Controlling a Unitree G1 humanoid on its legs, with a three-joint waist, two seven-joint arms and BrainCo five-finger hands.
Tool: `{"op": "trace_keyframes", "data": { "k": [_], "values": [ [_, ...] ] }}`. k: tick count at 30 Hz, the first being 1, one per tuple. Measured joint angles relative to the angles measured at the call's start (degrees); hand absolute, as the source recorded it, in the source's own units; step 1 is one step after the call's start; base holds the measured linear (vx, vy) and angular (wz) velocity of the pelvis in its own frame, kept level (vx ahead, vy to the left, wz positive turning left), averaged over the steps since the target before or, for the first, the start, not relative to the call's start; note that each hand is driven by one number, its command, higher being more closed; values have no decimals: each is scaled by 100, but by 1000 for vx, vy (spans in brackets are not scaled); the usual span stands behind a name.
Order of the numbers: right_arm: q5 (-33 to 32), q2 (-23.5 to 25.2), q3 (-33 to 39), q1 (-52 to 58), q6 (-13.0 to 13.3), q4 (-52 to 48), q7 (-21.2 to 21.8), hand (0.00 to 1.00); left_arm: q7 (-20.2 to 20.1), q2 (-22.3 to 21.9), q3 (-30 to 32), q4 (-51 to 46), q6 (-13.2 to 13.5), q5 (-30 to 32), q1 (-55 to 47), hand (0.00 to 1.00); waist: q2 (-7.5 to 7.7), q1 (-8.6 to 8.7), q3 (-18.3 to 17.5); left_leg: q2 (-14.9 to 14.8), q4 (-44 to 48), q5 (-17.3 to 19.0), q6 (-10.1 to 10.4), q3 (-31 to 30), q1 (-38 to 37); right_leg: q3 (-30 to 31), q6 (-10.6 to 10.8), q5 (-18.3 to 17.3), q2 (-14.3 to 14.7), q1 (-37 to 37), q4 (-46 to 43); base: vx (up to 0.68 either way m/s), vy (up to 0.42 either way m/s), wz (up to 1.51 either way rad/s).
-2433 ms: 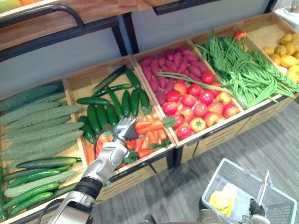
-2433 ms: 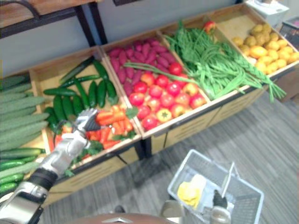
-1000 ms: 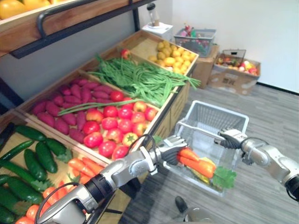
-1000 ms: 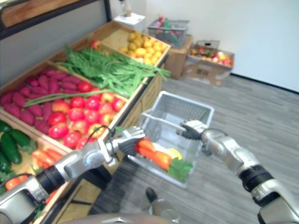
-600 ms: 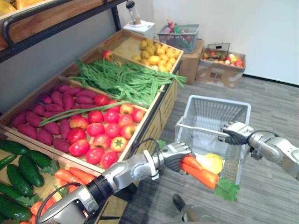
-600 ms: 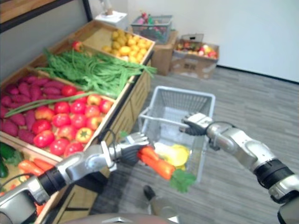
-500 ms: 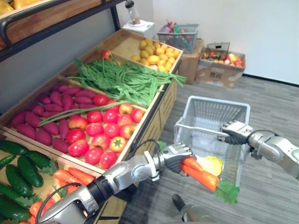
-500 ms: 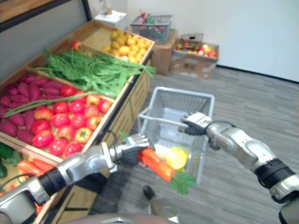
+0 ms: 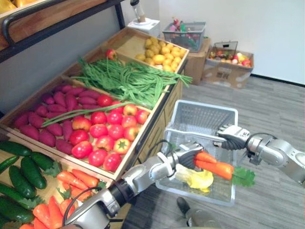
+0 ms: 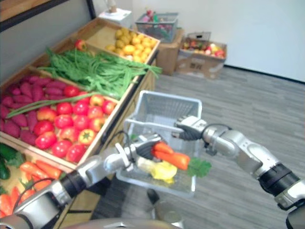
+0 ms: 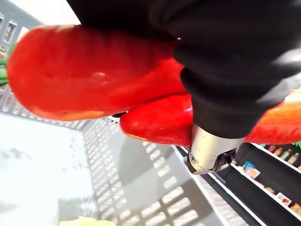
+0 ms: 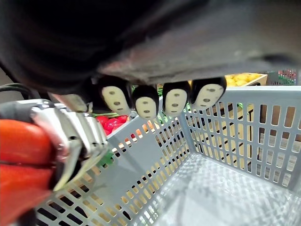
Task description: Pick vegetable in the basket
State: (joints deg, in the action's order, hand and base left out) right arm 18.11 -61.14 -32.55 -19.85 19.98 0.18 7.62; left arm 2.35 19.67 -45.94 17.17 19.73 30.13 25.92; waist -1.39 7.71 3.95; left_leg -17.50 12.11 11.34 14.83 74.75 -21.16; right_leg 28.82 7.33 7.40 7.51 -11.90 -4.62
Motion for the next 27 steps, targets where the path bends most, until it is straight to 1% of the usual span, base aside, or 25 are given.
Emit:
{"op": "trace_keyframes", "data": {
  "k": [2, 4, 6, 8, 10, 13, 14, 17, 18, 22, 24, 27],
  "values": [
    [-15, 107, 11, 1, -9, 1, 75, 100, 31, -104, 87, 211, -41, 52, 50, 100, 7, 5, -1, 5, -1, 0, 0, 2, -1, 8, 2, 1, 0, 0, 0, -42, -31, -1],
    [-66, 230, 15, 1, -27, 1, 143, 100, 112, -307, 163, 595, -171, 264, 150, 100, 10, 6, 0, 22, -4, 0, 0, 5, -3, 27, 8, 5, -3, -1, 0, -52, -36, -3],
    [-72, 296, 44, 0, -56, 1, 157, 100, 131, -383, 206, 802, -212, 312, 164, 100, 16, 6, 1, 30, -7, 1, -2, 11, -6, 43, 10, 4, -7, -1, 12, -59, -38, -4],
    [-110, 408, 45, 0, -86, 1, 159, 100, 160, -561, 377, 1274, -288, 518, 198, 100, 86, 7, 10, 42, -3, 1, -3, 36, 4, 82, 32, 16, -25, 3, 108, -64, -45, -7],
    [-125, 430, 45, -1, -93, 1, 160, 100, 179, -618, 419, 1581, -369, 672, 243, 100, 119, 7, 1, 44, -2, 0, -4, 41, 0, 100, 34, 49, -31, 4, 166, -34, -32, -6],
    [-130, 440, 45, -1, -109, 3, 163, 100, 181, -624, 421, 1947, -392, 866, 316, 100, 146, 15, 3, 60, -16, 0, -5, 39, -1, 121, 24, 73, -36, 6, 199, -35, -32, -4],
    [-171, 456, 45, -1, -111, 6, 163, 100, 182, -641, 421, 2048, -404, 912, 318, 0, 146, 23, 3, 79, -48, -1, -6, 40, -1, 123, 26, 75, -45, 6, 208, -33, -23, 0],
    [-297, 541, 46, -9, -111, 14, 167, 100, 184, -662, 439, 2436, -431, 1047, 389, 0, 155, 40, 6, 128, -109, -3, -8, 39, -5, 146, 32, 107, -68, 19, 243, -43, -30, -1],
    [-305, 581, 46, -14, -112, 16, 167, 100, 184, -655, 477, 2548, -494, 1152, 428, 0, 159, 40, 9, 148, -126, -3, -8, 38, -5, 153, 32, 107, -78, 18, 248, -41, -29, -2],
    [-310, 625, 46, -18, -131, 26, 175, 100, 184, -662, 537, 2663, -552, 1291, 533, 0, 185, 28, 25, 217, -194, -5, -13, 25, -3, 162, 32, 106, -121, 20, 263, -50, -33, 2],
    [-320, 629, 46, -23, -135, 26, 178, 100, 184, -667, 543, 2748, -598, 1296, 595, 0, 232, 28, 54, 237, -194, -5, -13, 17, -3, 168, 33, 106, -135, 21, 264, -59, -46, 1],
    [-323, 633, 50, -23, -181, 27, 240, 100, 185, -656, 588, 2879, -614, 1297, 605, 0, 242, 36, 62, 240, -197, -5, -14, 17, -3, 173, 33, 106, -136, 21, 267, -64, -62, 0]
  ]
}}
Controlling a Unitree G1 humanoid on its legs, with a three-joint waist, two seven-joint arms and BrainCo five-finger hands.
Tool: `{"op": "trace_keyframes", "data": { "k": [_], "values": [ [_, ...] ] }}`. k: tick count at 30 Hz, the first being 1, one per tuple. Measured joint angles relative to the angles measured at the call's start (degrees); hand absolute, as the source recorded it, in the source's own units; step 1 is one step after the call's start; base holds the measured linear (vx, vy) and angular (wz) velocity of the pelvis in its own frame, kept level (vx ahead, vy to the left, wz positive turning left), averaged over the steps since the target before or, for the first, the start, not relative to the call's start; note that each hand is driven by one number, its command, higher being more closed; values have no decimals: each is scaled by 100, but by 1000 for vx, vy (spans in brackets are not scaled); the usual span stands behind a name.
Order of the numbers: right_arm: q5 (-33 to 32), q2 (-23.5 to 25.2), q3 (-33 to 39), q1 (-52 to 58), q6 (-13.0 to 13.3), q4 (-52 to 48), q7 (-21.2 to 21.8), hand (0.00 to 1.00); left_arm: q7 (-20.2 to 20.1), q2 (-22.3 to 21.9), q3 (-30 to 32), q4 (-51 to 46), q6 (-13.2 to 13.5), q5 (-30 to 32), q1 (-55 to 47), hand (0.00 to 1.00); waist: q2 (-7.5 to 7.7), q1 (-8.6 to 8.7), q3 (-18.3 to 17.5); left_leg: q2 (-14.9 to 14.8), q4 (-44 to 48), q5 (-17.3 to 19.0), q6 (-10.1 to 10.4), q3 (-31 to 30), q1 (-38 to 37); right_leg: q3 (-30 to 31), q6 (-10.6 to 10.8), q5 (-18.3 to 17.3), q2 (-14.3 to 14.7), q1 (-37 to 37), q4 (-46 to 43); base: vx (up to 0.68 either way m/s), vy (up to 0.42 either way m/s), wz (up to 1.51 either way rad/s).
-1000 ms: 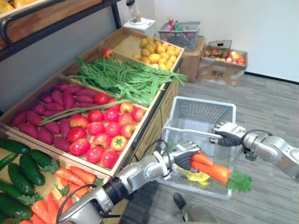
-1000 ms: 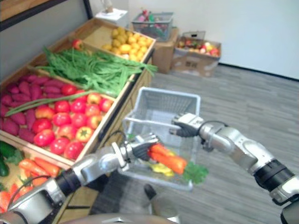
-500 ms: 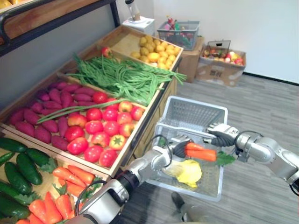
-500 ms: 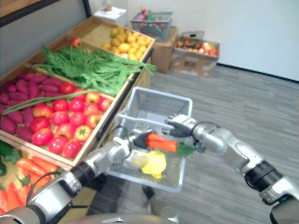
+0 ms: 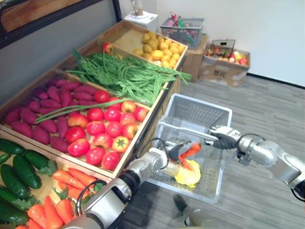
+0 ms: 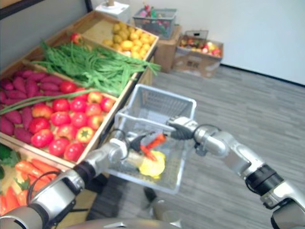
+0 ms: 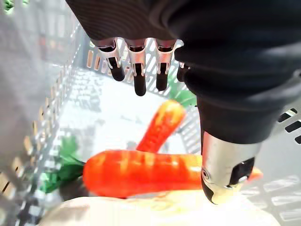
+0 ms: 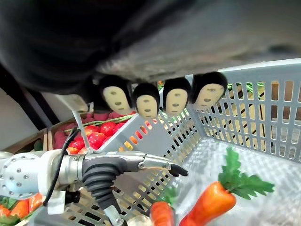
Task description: Pick vegetable in the basket
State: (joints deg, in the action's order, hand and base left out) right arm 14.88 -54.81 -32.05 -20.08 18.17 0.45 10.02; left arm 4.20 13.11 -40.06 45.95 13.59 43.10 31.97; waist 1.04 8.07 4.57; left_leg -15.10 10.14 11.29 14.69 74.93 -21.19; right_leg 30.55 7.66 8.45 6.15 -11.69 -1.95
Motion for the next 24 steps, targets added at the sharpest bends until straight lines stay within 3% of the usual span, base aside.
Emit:
{"op": "trace_keyframes", "data": {
  "k": [10, 14, 16, 19, 21, 24],
  "values": [
    [-16, 121, 18, 2, -58, 78, 103, 100, 0, 57, -4, -64, 3, 43, 54, 0, -20, -2, 123, -9, -4, 4, -7, -82, 23, -73, 0, 0, -41, 18, 0, -65, -69, 4],
    [-16, 350, 315, 278, -81, 291, 137, 100, -1, 99, -126, -1168, 48, -111, 80, 0, -16, -52, 195, -42, -5, -6, -44, -395, 201, -364, 2, -3, -193, 48, 22, -87, -80, 43],
    [-29, 653, 953, 719, -179, 603, 149, 100, -189, 206, -581, -2221, 265, -727, -5, 0, -14, -104, 196, -54, -40, -27, -85, -781, 319, -699, 1, -3, -359, 137, 28, -165, -101, 82],
    [-17, 888, 1541, 1211, -191, 720, 142, 100, -595, 365, -718, -2805, 246, -1388, -124, 0, -8, -219, 194, -47, -39, -17, -141, -1078, 416, -985, 3, -5, -505, 225, 11, -121, -40, 52],
    [54, 1129, 1874, 1526, -225, 995, 116, 100, -829, 696, -729, -3570, 238, -1929, -380, 0, -9, -226, 194, -42, -23, -3, -205, -1397, 521, -1263, 27, -35, -652, 305, 13, -133, -43, 67],
    [298, 1480, 2408, 1923, -541, 1702, 34, 100, -973, 886, -745, -4858, 466, -2854, -661, 0, -5, -432, 182, -9, -4, -13, -318, -1788, 762, -1623, 42, -46, -864, 323, 11, -152, -37, 82]
  ]
}}
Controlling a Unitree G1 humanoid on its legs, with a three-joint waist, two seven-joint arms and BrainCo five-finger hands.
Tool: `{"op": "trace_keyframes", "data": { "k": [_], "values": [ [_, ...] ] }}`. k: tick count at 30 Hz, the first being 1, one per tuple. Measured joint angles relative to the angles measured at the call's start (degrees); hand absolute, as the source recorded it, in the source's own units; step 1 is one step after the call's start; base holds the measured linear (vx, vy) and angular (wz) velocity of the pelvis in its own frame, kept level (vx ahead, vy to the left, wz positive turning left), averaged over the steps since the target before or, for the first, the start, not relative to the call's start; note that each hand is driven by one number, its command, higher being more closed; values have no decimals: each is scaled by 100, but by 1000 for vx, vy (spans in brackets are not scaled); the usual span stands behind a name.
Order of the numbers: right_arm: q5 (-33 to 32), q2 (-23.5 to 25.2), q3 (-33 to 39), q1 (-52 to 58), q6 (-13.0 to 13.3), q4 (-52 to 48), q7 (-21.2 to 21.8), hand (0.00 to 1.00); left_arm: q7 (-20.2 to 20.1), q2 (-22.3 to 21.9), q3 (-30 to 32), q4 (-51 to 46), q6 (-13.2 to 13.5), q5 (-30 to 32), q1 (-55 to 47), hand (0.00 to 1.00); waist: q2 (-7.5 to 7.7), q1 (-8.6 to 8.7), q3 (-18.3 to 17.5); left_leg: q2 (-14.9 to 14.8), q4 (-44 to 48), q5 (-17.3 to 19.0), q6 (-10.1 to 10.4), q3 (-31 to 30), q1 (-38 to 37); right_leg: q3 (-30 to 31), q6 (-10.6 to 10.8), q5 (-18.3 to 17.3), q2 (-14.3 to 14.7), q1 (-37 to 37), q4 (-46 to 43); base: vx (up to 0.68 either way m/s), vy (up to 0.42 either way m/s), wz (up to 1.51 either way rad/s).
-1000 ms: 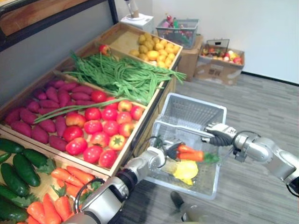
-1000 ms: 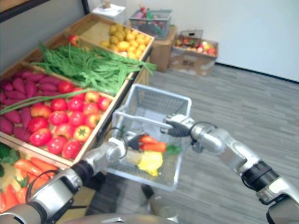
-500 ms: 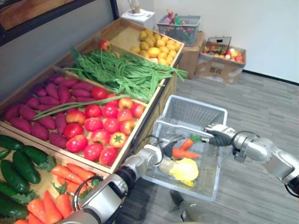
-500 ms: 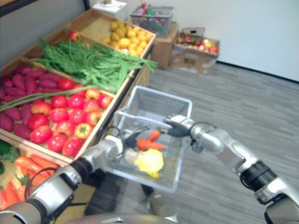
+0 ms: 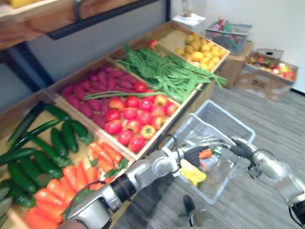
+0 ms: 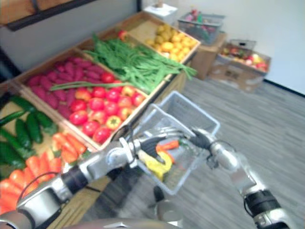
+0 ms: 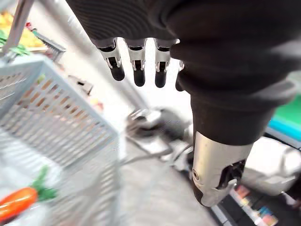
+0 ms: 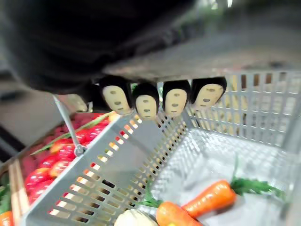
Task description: Pick vegetable in the basket
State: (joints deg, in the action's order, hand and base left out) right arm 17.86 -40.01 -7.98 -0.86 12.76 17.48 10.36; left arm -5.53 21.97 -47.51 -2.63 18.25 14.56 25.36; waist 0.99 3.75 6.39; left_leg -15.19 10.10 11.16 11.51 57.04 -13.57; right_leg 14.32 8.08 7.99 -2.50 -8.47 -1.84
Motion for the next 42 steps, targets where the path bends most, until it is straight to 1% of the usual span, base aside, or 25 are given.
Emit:
{"op": "trace_keyframes", "data": {
  "k": [1, 3, 4, 6, 8, 9, 11, 12, 13, 15, 17, 19, 20, 21, 22, 23, 25, 26, 28, 34, 37, 39, 40, 41, 42],
  "values": [
    [41, 273, 330, 137, -120, 396, -48, 100, -14, 81, -1, -474, 70, -355, -129, 0, -3, -101, -11, 26, 0, -18, -42, -302, 152, -262, 19, -15, -135, 40, 9, -116, -17, 107],
    [105, 553, 800, 340, -269, 736, -125, 100, -41, 190, 18, -816, 92, -630, -301, 0, -7, -120, -30, 45, 1, -50, -100, -640, 296, -588, 52, -39, -278, 139, 42, -93, -10, 105],
    [214, 757, 1244, 538, -368, 990, -175, 100, -52, 357, 22, -1026, 115, -785, -439, 0, -6, -199, -43, 65, 2, -81, -153, -903, 410, -835, 68, -51, -381, 230, 85, -72, -2, 87],
    [212, 1067, 1902, 820, -535, 1400, -364, 100, -49, 641, 82, -1316, 121, -998, -689, 0, 4, -269, -138, 106, 0, -123, -224, -1260, 622, -1164, 94, -71, -508, 268, 89, -77, 4, 103],
    [185, 1483, 2693, 1030, -697, 1820, -621, 100, -48, 976, 263, -1590, 118, -1001, -1013, 0, 46, -287, -283, 220, -104, -198, -348, -1675, 850, -1559, 106, -80, -674, 290, 88, -42, 19, 110],
    [129, 1705, 3093, 1108, -727, 2089, -804, 100, -44, 1063, 455, -1744, 118, -1002, -1229, 0, 59, -287, -347, 282, -152, -242, -399, -1924, 954, -1774, 105, -80, -761, 327, 91, -20, 34, 94],
    [-24, 1947, 3505, 1175, -751, 2481, -969, 100, -16, 1090, 736, -1905, 117, -997, -1489, 0, 82, -301, -397, 359, -264, -327, -444, -2227, 1022, -2054, 106, -81, -848, 425, 92, -19, 37, 84],
    [-71, 2120, 3791, 1201, -758, 2750, -1091, 100, 20, 1043, 997, -2017, 118, -996, -1711, 0, 93, -301, -484, 406, -348, -399, -462, -2407, 1090, -2217, 105, -81, -898, 457, 93, -10, 30, 94],
    [-160, 2297, 4090, 1193, -774, 3147, -1237, 100, 90, 907, 1480, -2136, 119, -994, -2067, 0, 136, -309, -572, 502, -485, -515, -501, -2668, 1198, -2432, 89, -120, -963, 481, 96, -9, 20, 97],
    [-311, 2494, 4361, 1183, -802, 3559, -1401, 100, 225, 688, 2084, -2140, 113, -992, -2435, 0, 268, -324, -657, 664, -653, -670, -524, -2961, 1349, -2656, 115, -334, -1075, 488, 107, -5, -14, 89],
    [-524, 2616, 4642, 1125, -893, 4146, -1537, 100, 539, 165, 2966, -2105, -11, -961, -3042, 0, 299, -420, -669, 820, -1142, -1023, -533, -3318, 1380, -2955, 152, -502, -1123, 492, 116, -7, -32, 85],
    [-583, 2656, 4786, 1090, -949, 4502, -1564, 100, 770, -282, 3545, -2070, -52, -836, -3437, 0, 291, -495, -673, 890, -1555, -1330, -511, -3546, 1346, -3160, 144, -541, -1111, 496, 118, 12, -19, 62],
    [-683, 2702, 4833, 1075, -964, 4724, -1585, 100, 876, -570, 3929, -1931, -96, -725, -3583, 0, 304, -546, -666, 889, -1601, -1407, -546, -3682, 1369, -3272, 159, -532, -1097, 508, 122, 36, -13, 45],
    [-693, 2721, 4844, 1052, -965, 4821, -1602, 100, 963, -700, 4132, -1832, -129, -667, -3668, 0, 305, -555, -666, 891, -1596, -1419, -560, -3737, 1391, -3324, 151, -529, -1094, 530, 127, 49, -8, 47],
    [-731, 2770, 4914, 1039, -975, 4882, -1661, 100, 1132, -905, 4498, -1485, -183, -508, -3809, 0, 304, -551, -669, 926, -1589, -1447, -600, -3860, 1390, -3428, 108, -516, -1097, 610, 133, 37, 6, 35],
    [-751, 2780, 4932, 1036, -976, 4887, -1671, 100, 1198, -976, 4658, -1301, -246, -426, -3860, 0, 302, -549, -672, 932, -1589, -1458, -617, -3895, 1380, -3453, 105, -516, -1101, 643, 128, 45, 16, 32],
    [-915, 2814, 5021, 947, -972, 4896, -1733, 100, 1426, -1255, 5285, -544, -496, -277, -3959, 0, 291, -547, -678, 951, -1599, -1458, -620, -3973, 1386, -3521, 73, -536, -1112, 683, 128, 28, 22, 18],
    [-929, 2824, 5025, 927, -971, 4895, -1740, 100, 1467, -1337, 5447, -360, -527, -236, -3959, 0, 287, -544, -681, 957, -1599, -1460, -622, -4017, 1423, -3565, 55, -548, -1117, 680, 130, 5, 13, 26],
    [-938, 2924, 5045, 921, -967, 4891, -1755, 100, 1716, -1561, 5934, 292, -679, -60, -3970, 0, 275, -528, -703, 968, -1600, -1473, -626, -4167, 1508, -3703, 16, -597, -1122, 685, 133, 10, 2, 31],
    [-943, 3392, 5012, 905, -951, 4816, -1777, 100, 2418, -1915, 6946, 1507, -888, 83, -4014, 0, 331, -541, -743, 973, -1602, -1508, -656, -4432, 1517, -4001, -67, -673, -1110, 888, 171, 30, -5, 24],
    [-1130, 3630, 4971, 898, -928, 4606, -1965, 100, 2898, -2041, 7530, 2231, -973, 56, -4024, 0, 323, -544, -747, 990, -1603, -1503, -652, -4530, 1515, -4114, -81, -701, -1120, 973, 184, 23, 3, 17],
    [-1166, 3701, 4950, 889, -885, 4588, -1994, 100, 3068, -2097, 7828, 2580, -1006, -52, -4020, 0, 326, -545, -753, 989, -1603, -1481, -630, -4544, 1507, -4139, -79, -716, -1120, 990, 186, 13, -1, 8],
    [-1168, 3731, 4897, 890, -862, 4577, -2006, 100, 3189, -2123, 8010, 2927, -1009, -81, -4019, 0, 320, -546, -755, 989, -1603, -1470, -619, -4549, 1510, -4152, -77, -720, -1120, 995, 190, 36, -9, 5],
    [-1170, 3763, 4841, 854, -820, 4599, -2122, 100, 3262, -2152, 8649, 5113, -1168, -366, -3859, 0, 293, -532, -787, 1002, -1604, -1434, -606, -4553, 1522, -4170, -47, -744, -1116, 1011, 281, 48, -13, 4],
    [-1170, 3762, 4842, 832, -820, 4645, -2147, 100, 3234, -2202, 8679, 5317, -1259, -433, -3887, 0, 304, -530, -791, 1002, -1603, -1429, -601, -4559, 1529, -4171, -42, -748, -1113, 1008, 286, 59, -18, 4]
  ]
}}
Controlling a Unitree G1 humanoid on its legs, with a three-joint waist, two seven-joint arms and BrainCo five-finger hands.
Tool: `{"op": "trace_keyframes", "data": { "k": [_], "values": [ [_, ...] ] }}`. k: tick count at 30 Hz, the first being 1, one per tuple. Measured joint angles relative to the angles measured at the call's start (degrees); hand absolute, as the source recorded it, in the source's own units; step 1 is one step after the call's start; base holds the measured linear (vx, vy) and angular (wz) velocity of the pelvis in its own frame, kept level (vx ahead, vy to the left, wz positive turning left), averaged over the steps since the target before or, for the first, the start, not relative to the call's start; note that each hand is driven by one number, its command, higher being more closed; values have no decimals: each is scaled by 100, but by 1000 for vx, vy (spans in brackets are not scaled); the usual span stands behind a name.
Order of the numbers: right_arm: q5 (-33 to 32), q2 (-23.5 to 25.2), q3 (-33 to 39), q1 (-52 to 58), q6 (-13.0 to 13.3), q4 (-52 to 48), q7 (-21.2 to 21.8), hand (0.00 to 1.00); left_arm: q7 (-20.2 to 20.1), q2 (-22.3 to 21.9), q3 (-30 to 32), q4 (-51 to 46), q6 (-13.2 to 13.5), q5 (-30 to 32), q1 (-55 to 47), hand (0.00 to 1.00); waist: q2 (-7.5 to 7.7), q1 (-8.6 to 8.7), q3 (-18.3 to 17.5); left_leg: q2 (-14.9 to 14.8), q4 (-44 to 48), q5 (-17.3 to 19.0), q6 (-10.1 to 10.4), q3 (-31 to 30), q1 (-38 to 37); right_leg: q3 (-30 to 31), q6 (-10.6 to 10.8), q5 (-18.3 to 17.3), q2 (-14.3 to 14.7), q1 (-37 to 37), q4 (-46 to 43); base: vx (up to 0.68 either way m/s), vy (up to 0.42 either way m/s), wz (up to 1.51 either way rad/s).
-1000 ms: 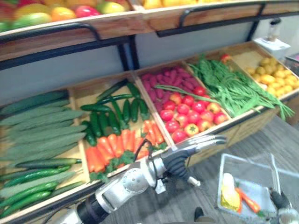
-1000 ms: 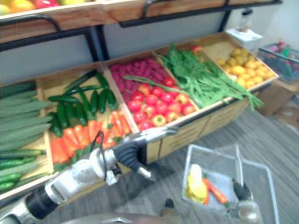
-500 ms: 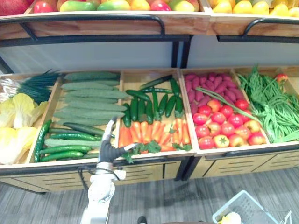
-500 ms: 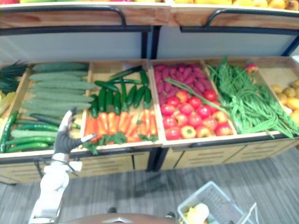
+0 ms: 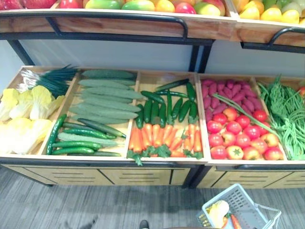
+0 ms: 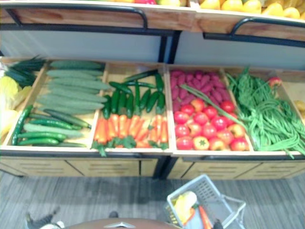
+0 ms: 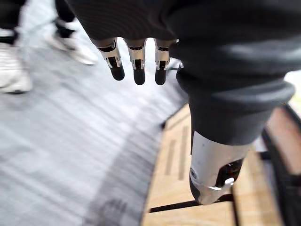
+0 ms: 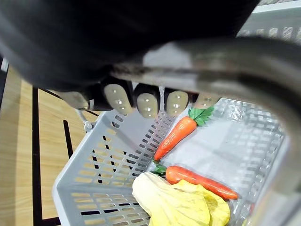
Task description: Pick vegetable in the basket
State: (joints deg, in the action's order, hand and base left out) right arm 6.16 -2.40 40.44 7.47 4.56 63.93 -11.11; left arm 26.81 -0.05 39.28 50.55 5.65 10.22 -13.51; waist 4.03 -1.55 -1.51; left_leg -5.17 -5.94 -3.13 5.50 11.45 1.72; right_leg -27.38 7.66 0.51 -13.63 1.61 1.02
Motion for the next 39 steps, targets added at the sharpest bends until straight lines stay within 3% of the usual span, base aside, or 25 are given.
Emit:
{"op": "trace_keyframes", "data": {
  "k": [4, 7, 14, 29, 31, 32, 34, 36, 39],
  "values": [
    [-1, -16, -61, -124, -1, 117, -44, 100, -22, 86, 8, 370, -58, -8, -8, 0, 1, 28, 3, -9, 2, -1, -4, 4, -8, 22, 8, -18, 14, -7, -2, 40, -14, -5],
    [55, -59, -443, -274, -2, 129, -30, 100, -741, 284, -138, 1059, -261, 70, -12, 0, -21, 144, 18, -31, 3, 56, 6, 234, -157, 288, 6, -16, 31, -35, -9, 40, -5, -37],
    [66, -202, -973, -280, -5, 202, 47, 100, -1380, 289, -1037, 1111, -288, 315, 147, 0, -17, 169, 32, -35, 2, 115, 24, 341, -217, 393, 3, -20, 37, -57, -6, 31, -6, -9],
    [71, -230, -1501, -397, 84, 136, 196, 100, -1503, 471, -1960, 1114, -240, 413, 142, 0, -36, 246, 250, -53, 26, 247, 65, 648, -481, 728, -4, -29, 53, -20, -27, 16, -4, -11],
    [68, -232, -1462, -420, 107, 94, 199, 100, -1512, 509, -2037, 1098, -232, 455, 193, 0, 26, 259, 439, -116, 786, 706, 40, 695, -278, 899, 15, -256, -67, -157, -503, 21, 20, -27],
    [64, -261, -1348, -427, 118, -15, 196, 100, -1526, 551, -2135, 1075, -177, 456, 289, 0, 3, 272, 605, -278, 1707, 1175, 12, 641, 58, 932, 39, -437, -125, -285, -938, -13, 17, -4],
    [55, -388, -1189, -424, 112, -20, 197, 100, -1572, 661, -2380, 1070, -117, 462, 387, 0, -139, 293, 730, -497, 2629, 1685, -11, 552, 393, 1040, 73, -583, -114, -395, -1347, -54, 102, -9],
    [40, -365, -1110, -418, 115, -32, 189, 100, -1587, 791, -2610, 1100, -115, 466, 526, 0, -146, 297, 753, -607, 3022, 1913, -58, 703, 525, 1341, 120, -527, -68, -580, -1433, -57, 146, -49],
    [8, -244, -1353, -574, 177, -209, 192, 100, -1546, 907, -2695, 1114, -124, 486, 589, 0, -111, 280, 786, -827, 3102, 2055, -182, 1539, 599, 2175, -62, 385, 177, -1203, -1143, -132, 212, -152]
  ]
}}
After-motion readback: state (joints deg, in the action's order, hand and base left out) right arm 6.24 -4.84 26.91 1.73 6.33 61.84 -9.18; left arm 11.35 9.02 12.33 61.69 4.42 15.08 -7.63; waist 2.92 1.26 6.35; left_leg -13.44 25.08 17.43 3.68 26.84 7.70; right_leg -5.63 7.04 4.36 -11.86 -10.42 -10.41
